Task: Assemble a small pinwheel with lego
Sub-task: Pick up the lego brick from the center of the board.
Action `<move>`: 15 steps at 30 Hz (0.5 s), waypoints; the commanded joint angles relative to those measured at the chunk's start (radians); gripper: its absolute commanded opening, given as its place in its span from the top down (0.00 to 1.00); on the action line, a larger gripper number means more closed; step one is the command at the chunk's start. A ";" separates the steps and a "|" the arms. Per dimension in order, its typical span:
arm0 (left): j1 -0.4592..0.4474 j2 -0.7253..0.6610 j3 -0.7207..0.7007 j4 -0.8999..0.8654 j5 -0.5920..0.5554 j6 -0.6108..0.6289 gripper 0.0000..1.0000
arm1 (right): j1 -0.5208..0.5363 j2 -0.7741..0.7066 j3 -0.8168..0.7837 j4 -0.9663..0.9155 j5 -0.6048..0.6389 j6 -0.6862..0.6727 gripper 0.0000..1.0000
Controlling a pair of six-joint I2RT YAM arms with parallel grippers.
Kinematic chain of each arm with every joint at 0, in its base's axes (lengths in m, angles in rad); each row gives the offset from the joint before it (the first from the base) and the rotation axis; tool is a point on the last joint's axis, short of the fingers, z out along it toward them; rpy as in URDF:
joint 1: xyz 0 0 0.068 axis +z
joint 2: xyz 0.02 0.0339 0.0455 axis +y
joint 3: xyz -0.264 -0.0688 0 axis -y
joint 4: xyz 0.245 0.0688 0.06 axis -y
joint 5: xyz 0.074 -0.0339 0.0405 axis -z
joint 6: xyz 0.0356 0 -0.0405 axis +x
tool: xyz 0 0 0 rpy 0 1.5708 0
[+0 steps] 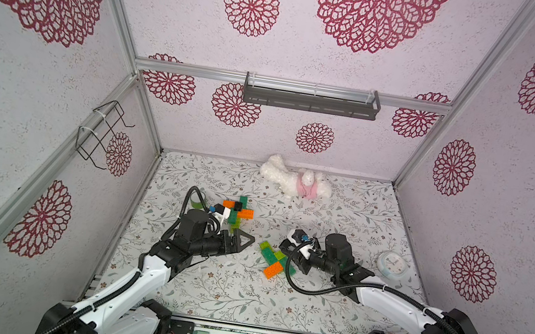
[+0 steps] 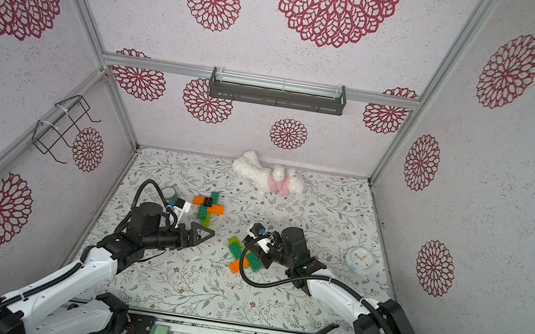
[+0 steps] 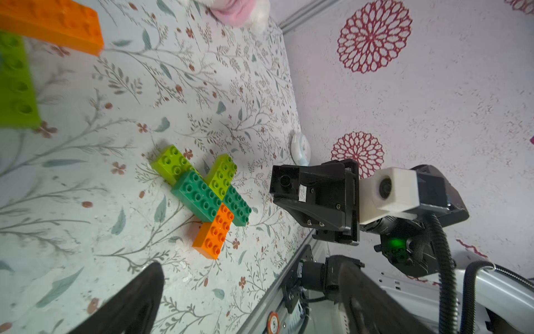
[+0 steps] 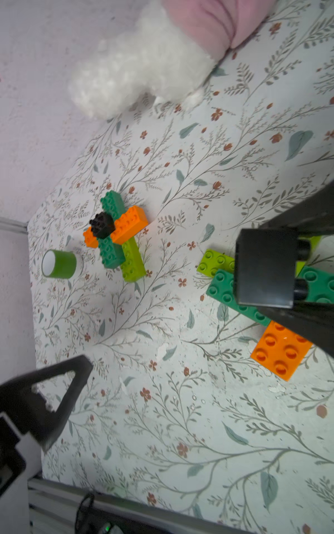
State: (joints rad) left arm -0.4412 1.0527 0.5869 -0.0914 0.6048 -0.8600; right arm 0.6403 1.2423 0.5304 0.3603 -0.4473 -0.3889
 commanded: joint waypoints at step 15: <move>-0.174 0.384 0.310 -0.075 0.074 0.168 0.25 | 0.024 -0.018 0.014 0.050 -0.151 -0.101 0.64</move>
State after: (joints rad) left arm -0.6025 1.4185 0.8703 -0.1585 0.6434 -0.7193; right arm 0.6601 1.2419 0.5346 0.3721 -0.5659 -0.4805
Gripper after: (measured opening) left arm 0.755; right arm 0.365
